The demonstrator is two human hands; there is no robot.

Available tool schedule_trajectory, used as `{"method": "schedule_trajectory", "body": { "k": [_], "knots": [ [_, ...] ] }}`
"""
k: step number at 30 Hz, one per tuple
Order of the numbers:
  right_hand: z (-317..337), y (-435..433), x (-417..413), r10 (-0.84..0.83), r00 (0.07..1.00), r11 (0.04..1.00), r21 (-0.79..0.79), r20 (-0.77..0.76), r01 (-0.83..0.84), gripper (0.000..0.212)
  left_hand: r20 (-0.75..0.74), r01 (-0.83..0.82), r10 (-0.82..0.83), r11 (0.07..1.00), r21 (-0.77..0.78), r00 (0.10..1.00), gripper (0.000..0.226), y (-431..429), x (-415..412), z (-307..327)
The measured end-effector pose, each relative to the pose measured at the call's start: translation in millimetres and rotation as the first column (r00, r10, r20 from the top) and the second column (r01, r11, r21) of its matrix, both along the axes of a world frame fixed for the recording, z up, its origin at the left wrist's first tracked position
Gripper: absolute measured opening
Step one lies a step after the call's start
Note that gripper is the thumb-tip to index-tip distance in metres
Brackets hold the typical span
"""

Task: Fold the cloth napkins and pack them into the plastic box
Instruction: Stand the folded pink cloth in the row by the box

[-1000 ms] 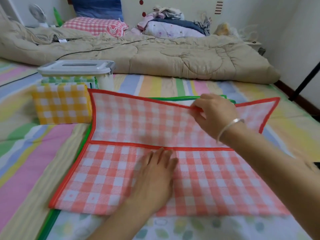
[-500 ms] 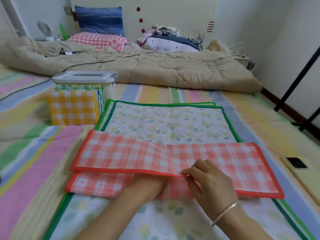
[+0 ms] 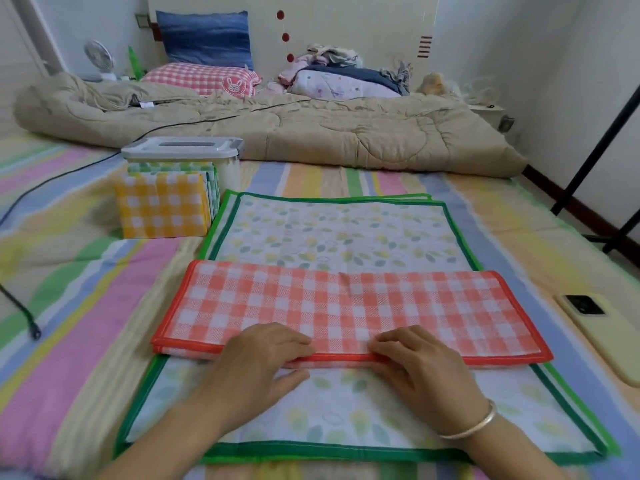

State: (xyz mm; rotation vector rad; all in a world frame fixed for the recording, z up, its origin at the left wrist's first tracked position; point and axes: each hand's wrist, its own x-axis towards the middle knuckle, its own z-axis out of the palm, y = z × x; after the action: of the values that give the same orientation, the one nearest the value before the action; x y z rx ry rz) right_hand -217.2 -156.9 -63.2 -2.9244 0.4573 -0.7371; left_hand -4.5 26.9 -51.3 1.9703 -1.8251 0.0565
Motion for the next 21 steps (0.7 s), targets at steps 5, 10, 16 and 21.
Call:
{"method": "schedule_trajectory", "body": {
  "k": [5, 10, 16, 21],
  "knots": [
    [-2.4, 3.6, -2.7, 0.003, 0.999, 1.000, -0.002, 0.043, -0.003, 0.032, 0.012, 0.020, -0.020, 0.999, -0.045, 1.000, 0.019, -3.0, -1.8, -14.1],
    [-3.2, 5.0, -3.0, -0.030, 0.998, 0.998, 0.058, 0.049, 0.027, 0.015, -0.017, 0.018, -0.019, 0.998, -0.065, 1.000, 0.021, -4.2, -4.0, -17.5],
    [-4.5, 3.4, -3.6, 0.002, 1.000, 0.996, 0.090, 0.008, -0.003, 0.008, -0.036, -0.062, 0.061, 0.998, -0.024, 0.997, 0.033, -21.1, -4.3, -6.0],
    [-2.5, 3.0, -4.3, 0.004, 1.000, 0.995, 0.099, -0.013, -0.003, 0.005, 0.061, -0.162, 0.155, 0.977, 0.142, 0.986, 0.056, -92.0, -14.2, 5.4]
  ]
}}
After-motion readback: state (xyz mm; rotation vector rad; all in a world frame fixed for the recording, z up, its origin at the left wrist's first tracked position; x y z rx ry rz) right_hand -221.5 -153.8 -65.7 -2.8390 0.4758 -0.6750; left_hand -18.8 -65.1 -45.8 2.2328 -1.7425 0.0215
